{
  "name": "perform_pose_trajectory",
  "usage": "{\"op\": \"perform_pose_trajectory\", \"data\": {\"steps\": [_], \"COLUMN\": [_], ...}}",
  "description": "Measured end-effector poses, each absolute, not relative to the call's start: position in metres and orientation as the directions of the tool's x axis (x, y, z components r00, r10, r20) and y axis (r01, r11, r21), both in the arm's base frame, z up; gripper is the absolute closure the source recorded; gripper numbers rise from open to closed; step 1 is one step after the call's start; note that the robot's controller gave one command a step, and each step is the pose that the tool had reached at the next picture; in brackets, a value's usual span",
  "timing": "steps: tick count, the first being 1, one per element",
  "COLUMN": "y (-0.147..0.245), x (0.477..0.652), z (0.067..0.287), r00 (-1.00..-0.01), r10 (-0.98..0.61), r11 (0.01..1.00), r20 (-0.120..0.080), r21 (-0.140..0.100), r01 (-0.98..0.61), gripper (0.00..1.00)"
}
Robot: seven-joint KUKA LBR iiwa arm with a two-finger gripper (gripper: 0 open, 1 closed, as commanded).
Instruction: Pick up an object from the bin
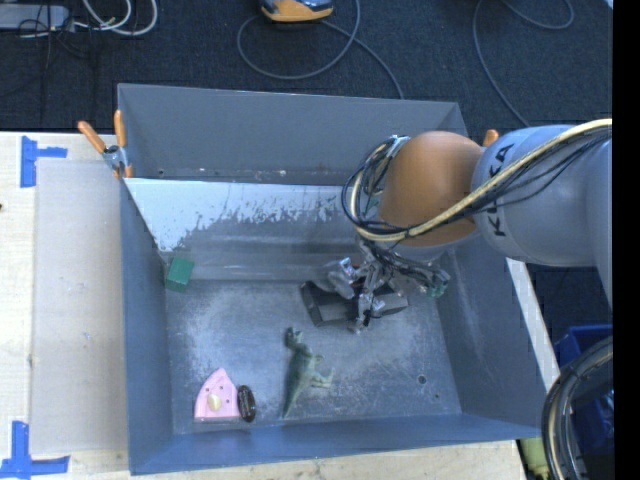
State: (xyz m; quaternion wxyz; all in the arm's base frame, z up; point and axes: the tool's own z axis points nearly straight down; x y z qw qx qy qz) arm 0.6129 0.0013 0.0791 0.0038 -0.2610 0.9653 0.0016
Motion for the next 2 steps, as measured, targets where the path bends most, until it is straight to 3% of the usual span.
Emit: {"op": "perform_pose_trajectory", "data": {"steps": [2], "y": [0.0013], "x": [0.6128], "z": [0.0789], "r00": [-0.865], "r10": [-0.501], "r11": [0.865], "r20": [-0.008], "r21": [0.002], "r01": [-0.501], "gripper": [1.00]}}
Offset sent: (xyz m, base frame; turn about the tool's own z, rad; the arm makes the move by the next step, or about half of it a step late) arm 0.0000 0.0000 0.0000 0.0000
